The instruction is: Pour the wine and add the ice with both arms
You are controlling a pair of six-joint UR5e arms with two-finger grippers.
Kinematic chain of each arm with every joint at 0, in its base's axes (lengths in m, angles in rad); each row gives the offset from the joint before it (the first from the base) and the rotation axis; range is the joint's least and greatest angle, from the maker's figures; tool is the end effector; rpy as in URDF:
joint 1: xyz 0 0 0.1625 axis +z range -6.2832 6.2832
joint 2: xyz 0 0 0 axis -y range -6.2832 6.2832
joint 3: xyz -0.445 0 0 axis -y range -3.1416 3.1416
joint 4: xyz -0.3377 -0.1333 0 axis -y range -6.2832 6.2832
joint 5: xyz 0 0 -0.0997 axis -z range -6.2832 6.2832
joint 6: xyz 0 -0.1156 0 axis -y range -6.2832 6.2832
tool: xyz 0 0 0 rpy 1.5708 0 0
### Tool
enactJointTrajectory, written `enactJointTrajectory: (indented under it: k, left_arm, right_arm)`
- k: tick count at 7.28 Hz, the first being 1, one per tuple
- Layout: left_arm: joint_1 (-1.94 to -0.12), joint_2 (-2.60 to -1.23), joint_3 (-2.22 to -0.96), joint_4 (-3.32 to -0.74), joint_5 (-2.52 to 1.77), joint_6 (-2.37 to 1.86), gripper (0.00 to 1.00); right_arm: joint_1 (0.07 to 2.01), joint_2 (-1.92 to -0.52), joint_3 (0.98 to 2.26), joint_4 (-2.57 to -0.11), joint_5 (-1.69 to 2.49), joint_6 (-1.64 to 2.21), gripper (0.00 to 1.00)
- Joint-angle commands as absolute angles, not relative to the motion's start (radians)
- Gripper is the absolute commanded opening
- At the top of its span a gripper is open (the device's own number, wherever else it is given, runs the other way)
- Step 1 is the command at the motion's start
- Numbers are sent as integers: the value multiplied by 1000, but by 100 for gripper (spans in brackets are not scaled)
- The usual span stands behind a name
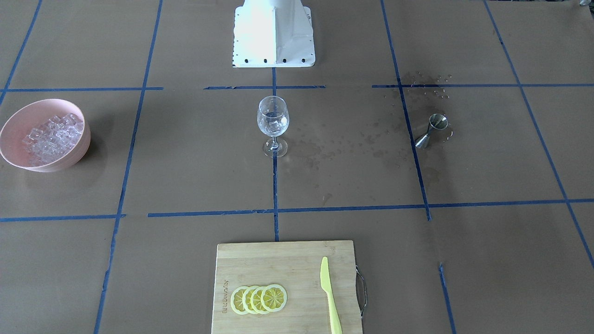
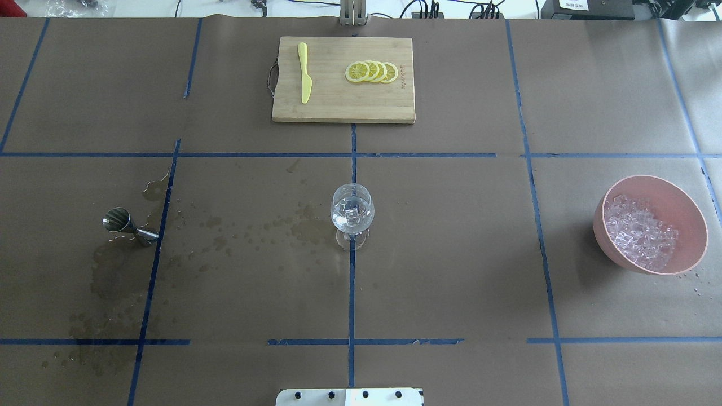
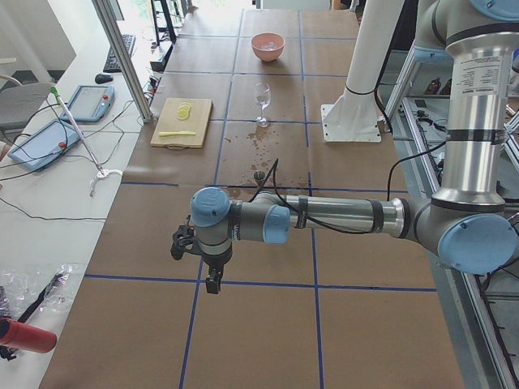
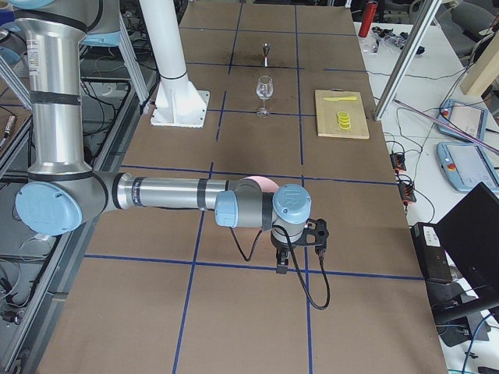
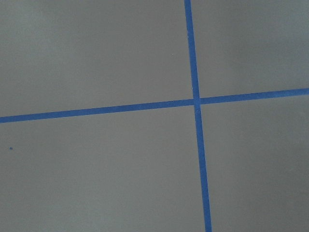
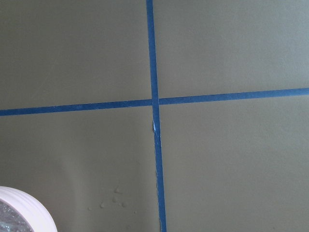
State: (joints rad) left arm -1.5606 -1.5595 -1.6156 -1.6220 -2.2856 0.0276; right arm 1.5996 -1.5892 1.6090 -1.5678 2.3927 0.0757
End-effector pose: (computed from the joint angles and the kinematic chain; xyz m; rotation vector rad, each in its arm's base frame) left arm -0.0530 -0.4398 0.6747 0.0873 0.7137 0.0664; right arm 0.0610 -0.4293 0.6771 0.0022 -0.8224 0.0892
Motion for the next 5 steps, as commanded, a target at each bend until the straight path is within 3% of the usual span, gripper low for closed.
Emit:
enactJointTrajectory:
  k: [1, 5]
  left_arm:
    - [-1560, -1560, -1617, -1621, -2286, 28, 100]
    - [-1560, -1560, -1617, -1623, -2286, 26, 100]
  right_arm:
    - [1601, -1589, 1609, -1568, 2391, 77, 100]
    - [1601, -1588, 1617, -1566, 2385, 75, 100]
